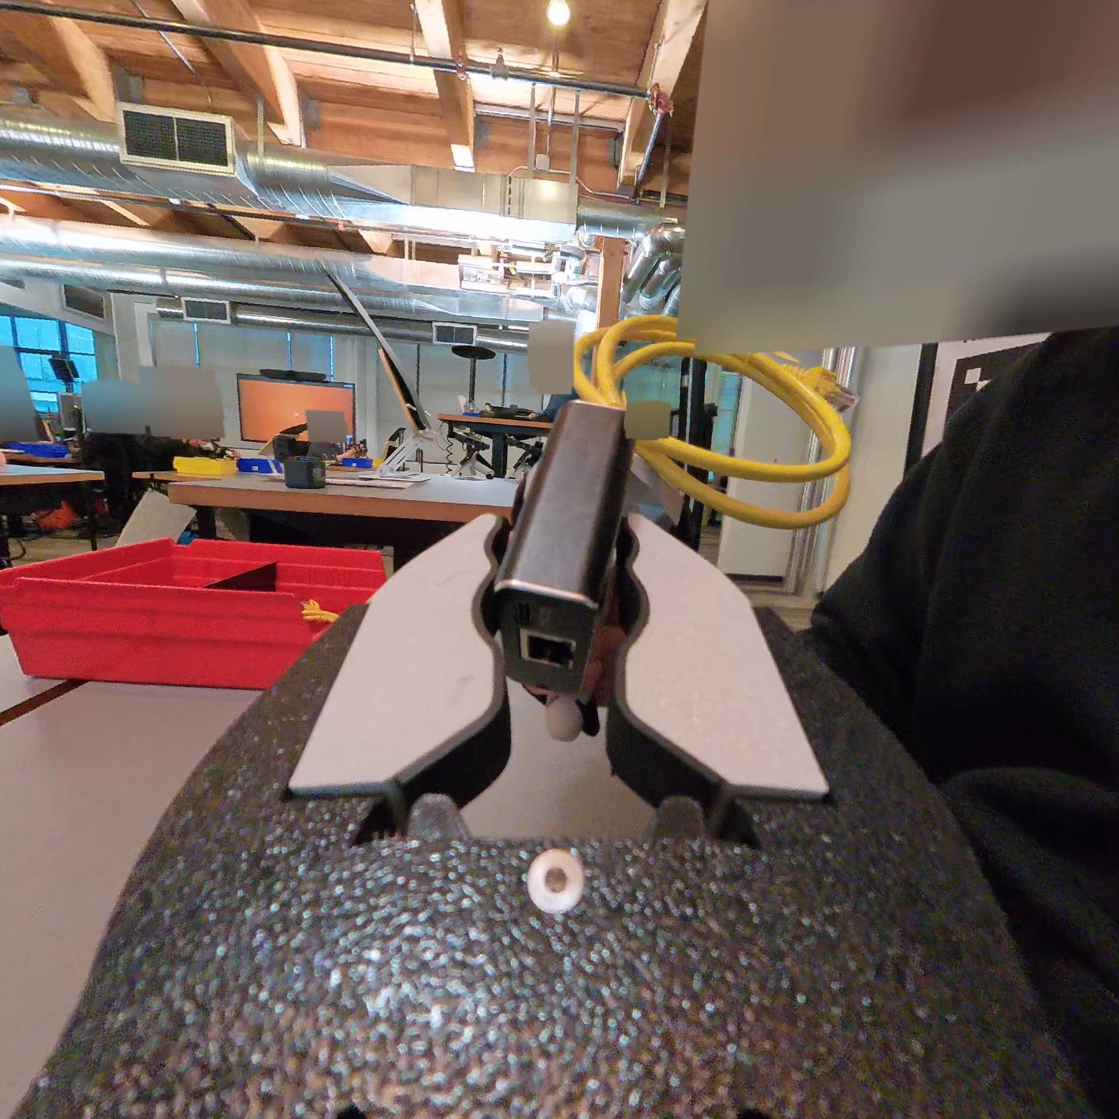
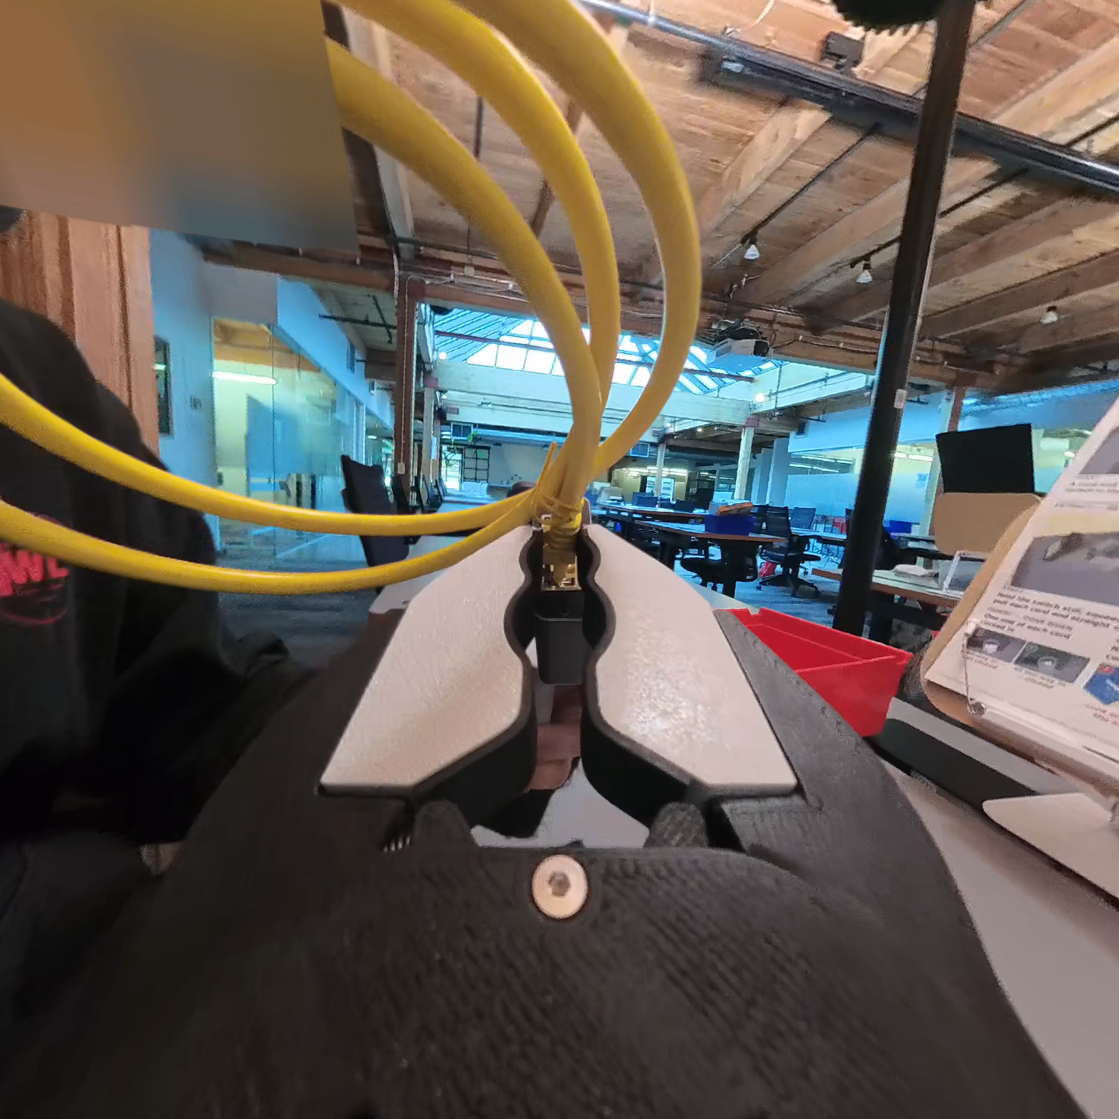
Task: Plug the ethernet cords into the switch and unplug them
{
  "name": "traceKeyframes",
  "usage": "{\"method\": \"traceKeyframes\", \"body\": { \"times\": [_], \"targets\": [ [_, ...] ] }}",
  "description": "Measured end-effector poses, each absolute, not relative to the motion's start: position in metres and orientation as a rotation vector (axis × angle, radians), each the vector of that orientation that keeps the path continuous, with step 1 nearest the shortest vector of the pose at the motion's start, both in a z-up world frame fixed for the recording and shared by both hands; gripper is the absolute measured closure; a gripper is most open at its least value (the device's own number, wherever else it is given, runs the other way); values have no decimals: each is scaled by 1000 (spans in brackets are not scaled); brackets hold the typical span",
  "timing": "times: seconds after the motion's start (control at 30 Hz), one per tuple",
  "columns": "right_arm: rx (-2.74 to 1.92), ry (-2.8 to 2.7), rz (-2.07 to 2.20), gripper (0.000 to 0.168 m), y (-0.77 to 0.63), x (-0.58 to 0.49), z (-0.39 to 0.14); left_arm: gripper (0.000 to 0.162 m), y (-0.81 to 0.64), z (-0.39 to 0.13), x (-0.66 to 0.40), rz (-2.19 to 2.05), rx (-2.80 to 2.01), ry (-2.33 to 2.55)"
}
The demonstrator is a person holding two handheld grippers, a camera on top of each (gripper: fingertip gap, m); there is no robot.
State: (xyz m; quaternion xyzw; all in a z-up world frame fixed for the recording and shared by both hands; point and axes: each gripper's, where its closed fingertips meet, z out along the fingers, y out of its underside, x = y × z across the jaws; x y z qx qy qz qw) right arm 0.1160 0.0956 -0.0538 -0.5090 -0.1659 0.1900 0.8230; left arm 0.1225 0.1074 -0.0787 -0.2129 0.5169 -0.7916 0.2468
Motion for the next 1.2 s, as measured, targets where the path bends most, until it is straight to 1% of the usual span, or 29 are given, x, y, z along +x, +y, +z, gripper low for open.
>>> {"method": "traceKeyframes", "body": {
  "times": [0.2, 0.57, 0.97, 1.2],
  "targets": [
    [-1084, -418, 367, 157, 92, 111, -53, 132, 103, -79, 117, -2057, -477, 1463],
    [-1041, -324, 459, 155, 96, 124, -58, 136, 102, -93, 124, -1967, -541, 1549],
    [-1034, -245, 541, 148, 102, 135, -66, 136, 106, -99, 131, -2027, -638, 1559],
    [-1034, -177, 594, 152, 106, 141, -70, 136, 109, -102, 137, -2089, -747, 1544]
  ]
}}
